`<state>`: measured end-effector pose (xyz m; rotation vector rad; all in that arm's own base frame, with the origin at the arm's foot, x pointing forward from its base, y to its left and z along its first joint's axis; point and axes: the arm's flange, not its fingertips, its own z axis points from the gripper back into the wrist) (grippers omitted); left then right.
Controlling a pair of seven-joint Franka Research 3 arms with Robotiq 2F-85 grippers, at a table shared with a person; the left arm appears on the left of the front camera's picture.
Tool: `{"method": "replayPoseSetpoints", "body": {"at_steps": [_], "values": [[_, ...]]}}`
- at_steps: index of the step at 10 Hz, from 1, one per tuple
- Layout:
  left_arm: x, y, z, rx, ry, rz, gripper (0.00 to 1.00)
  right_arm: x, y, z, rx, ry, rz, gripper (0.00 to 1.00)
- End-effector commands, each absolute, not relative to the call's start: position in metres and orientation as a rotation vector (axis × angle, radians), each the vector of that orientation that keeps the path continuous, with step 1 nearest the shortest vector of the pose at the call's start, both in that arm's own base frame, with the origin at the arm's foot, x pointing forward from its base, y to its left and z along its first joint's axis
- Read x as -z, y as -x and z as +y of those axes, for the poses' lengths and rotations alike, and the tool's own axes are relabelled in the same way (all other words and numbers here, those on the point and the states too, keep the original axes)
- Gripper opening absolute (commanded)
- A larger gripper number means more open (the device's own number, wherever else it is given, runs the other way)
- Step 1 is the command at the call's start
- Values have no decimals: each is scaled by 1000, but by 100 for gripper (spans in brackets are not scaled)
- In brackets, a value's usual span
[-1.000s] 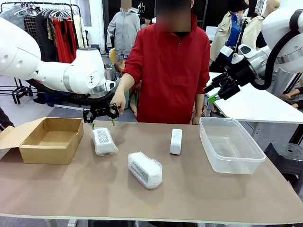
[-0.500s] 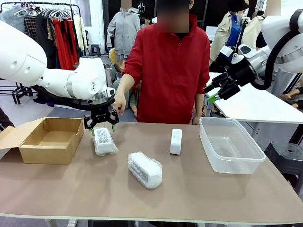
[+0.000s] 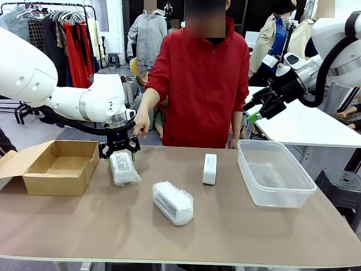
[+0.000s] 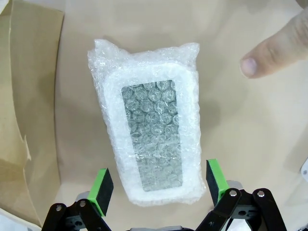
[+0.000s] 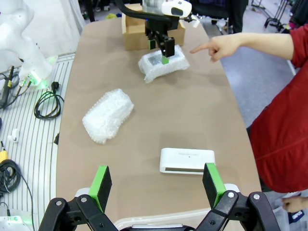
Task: Separate and place wrapped and unwrapped clocks.
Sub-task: Pick up the Digital clock indicated by the person.
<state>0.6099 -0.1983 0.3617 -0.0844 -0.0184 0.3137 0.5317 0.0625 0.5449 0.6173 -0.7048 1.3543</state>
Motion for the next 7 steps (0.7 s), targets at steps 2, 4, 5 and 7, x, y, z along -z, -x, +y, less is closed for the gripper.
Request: {"method": "replayPoseSetpoints", "body": {"at_steps": [2, 4, 5, 7], "values": [[-354, -618, -192, -317, 126, -3, 100, -547, -531, 63, -1359, -614, -705, 100], [-347, -620, -188, -312, 133, 5, 100, -547, -531, 63, -1359, -614, -705, 100], [-343, -622, -187, -310, 129, 10, 100, -547, -531, 63, -1359, -614, -705, 100], [-335, -624, -184, -309, 107, 34, 100, -547, -531, 63, -1359, -614, -705, 100]]}}
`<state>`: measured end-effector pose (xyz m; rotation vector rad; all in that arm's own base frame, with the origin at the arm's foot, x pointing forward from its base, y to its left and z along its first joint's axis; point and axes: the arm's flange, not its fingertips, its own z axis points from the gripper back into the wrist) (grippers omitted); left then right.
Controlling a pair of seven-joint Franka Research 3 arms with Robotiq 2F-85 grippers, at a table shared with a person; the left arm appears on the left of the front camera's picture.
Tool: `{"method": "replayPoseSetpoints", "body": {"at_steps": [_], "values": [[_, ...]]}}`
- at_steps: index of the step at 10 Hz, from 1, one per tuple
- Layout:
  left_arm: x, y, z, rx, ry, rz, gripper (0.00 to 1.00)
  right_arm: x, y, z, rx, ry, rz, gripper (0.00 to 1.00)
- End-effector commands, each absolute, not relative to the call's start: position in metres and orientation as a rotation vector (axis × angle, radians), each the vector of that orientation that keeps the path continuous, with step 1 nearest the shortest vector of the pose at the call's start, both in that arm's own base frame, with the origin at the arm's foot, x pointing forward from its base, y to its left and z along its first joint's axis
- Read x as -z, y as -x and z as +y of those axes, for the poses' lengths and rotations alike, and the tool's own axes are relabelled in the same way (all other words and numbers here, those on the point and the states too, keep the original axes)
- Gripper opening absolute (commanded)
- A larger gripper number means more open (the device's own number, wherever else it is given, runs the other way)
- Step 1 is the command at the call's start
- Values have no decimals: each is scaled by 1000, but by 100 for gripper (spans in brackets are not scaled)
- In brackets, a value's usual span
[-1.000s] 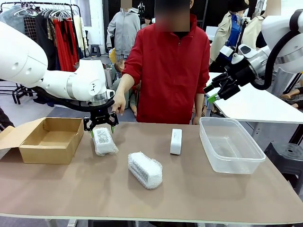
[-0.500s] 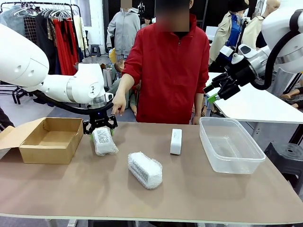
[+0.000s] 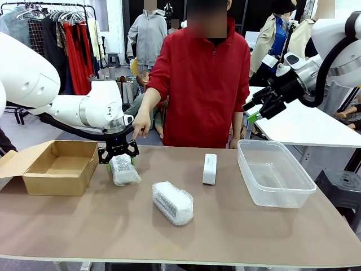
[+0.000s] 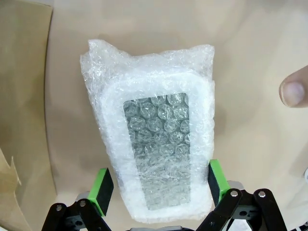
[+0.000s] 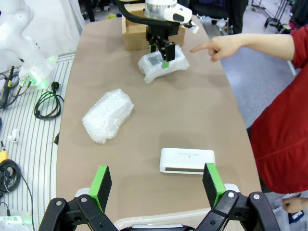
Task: Separate and place wrapped and unwrapped clocks.
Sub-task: Pick up the Digital clock indicated by the person.
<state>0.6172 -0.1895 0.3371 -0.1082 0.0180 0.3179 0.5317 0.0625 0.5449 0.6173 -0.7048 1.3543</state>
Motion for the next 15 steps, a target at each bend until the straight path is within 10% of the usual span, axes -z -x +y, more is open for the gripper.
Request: {"method": "replayPoseSetpoints", "body": {"at_steps": [1, 6, 15], "values": [[-331, -625, -183, -299, 87, 33, 100, -547, -531, 63, -1359, -614, -705, 100], [-329, -624, -184, -279, 37, 20, 3, -547, -531, 63, -1359, -614, -705, 100], [-494, -583, -196, 29, 158, -122, 0, -547, -531, 63, -1359, -614, -705, 100]]}}
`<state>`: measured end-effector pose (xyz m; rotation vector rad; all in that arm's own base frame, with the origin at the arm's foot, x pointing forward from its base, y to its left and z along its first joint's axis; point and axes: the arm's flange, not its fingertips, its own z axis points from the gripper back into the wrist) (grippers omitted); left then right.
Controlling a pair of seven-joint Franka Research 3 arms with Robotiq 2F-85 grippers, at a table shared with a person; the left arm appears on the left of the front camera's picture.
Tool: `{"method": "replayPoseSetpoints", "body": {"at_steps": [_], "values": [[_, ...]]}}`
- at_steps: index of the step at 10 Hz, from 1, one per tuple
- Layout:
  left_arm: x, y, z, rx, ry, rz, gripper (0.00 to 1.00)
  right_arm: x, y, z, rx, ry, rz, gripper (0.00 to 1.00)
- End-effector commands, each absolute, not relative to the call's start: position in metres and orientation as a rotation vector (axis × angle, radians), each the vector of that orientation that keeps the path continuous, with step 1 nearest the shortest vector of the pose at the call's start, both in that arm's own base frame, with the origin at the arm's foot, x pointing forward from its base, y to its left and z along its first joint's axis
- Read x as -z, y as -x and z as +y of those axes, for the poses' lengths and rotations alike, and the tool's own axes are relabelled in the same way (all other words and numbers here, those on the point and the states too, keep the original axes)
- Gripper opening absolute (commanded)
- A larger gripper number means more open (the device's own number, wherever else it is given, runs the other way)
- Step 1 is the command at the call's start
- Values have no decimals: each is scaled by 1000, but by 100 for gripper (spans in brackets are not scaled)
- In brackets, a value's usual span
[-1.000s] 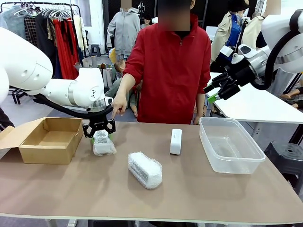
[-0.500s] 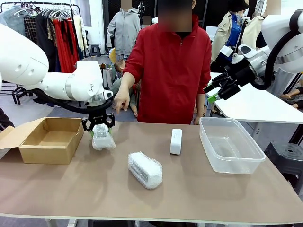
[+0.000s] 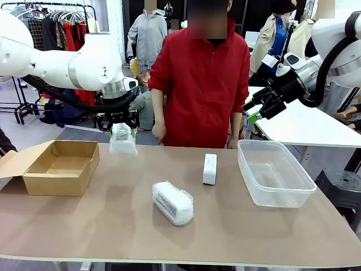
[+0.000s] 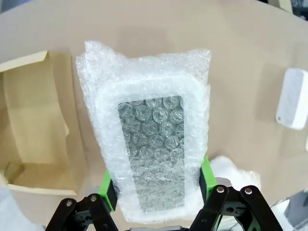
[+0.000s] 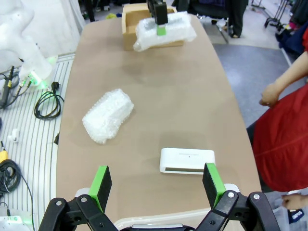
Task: Separate and place wrapped and unwrapped clocks.
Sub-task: Pick up the Digital clock indicated by the person.
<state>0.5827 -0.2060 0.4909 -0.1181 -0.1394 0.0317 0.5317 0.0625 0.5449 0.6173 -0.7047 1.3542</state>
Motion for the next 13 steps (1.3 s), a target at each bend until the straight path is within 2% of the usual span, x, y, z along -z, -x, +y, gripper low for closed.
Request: {"method": "replayPoseSetpoints", "body": {"at_steps": [1, 5, 12, 13], "values": [[-508, -580, -193, 121, 198, -109, 0, -547, -531, 63, -1359, -614, -705, 100], [-548, -571, -194, 262, 200, -159, 0, -547, -531, 63, -1359, -614, -705, 100], [-536, -574, -198, 236, 187, -146, 0, -547, -531, 63, -1359, -614, -705, 100], [-553, -572, -196, 279, 203, -126, 0, -547, -531, 63, -1359, -614, -705, 100]]}}
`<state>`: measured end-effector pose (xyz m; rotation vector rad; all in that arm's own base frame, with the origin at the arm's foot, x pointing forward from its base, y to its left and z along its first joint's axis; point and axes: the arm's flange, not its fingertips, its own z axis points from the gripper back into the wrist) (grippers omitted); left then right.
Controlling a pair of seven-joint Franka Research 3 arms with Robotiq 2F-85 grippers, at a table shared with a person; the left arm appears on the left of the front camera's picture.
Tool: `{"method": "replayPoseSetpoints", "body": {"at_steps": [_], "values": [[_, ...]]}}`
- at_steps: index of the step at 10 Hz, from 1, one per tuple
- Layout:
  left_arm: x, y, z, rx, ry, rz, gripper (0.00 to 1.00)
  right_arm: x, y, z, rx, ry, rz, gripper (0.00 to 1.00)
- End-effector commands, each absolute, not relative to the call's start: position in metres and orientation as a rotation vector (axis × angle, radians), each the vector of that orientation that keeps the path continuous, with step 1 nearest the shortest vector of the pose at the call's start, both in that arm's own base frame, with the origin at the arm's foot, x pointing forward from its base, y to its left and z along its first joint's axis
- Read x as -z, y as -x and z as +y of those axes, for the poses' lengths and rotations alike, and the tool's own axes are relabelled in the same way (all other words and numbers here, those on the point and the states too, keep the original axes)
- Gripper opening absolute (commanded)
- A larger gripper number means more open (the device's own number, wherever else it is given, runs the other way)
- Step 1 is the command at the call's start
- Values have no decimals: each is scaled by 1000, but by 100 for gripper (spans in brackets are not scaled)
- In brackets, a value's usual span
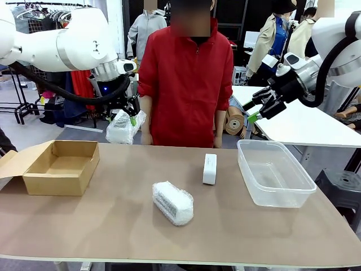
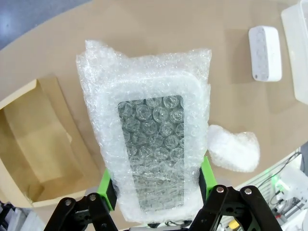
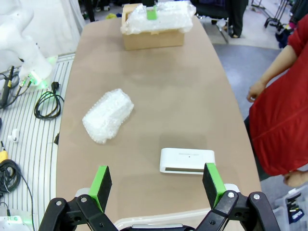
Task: Separate and place wrapped and unwrapped clocks.
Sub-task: Pick up the Digital clock indicated by the person, then if the picked Digital clock is wrapped, place it in the Package Box ; if not, place it in the Organizing box.
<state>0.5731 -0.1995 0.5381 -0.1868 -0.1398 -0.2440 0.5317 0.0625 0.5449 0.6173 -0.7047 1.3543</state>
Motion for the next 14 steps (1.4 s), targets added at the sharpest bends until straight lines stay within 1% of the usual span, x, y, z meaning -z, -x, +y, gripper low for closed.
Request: {"method": "replayPoseSetpoints", "body": {"at_steps": [1, 3, 5, 6, 7, 14], "values": [[-569, -568, -202, 299, 184, -123, 0, -547, -531, 63, -1359, -614, -705, 100], [-589, -561, -211, 336, 207, -96, 0, -547, -531, 63, -1359, -614, -705, 100], [-597, -561, -216, 364, 203, -110, 0, -547, -531, 63, -1359, -614, -705, 100], [-597, -562, -215, 372, 208, -135, 0, -547, -531, 63, -1359, -614, -705, 100], [-595, -555, -219, 336, 189, -106, 0, -547, -531, 63, -1359, -614, -705, 100], [-592, -558, -220, 344, 189, -104, 0, -547, -531, 63, -1359, -614, -705, 100]]}}
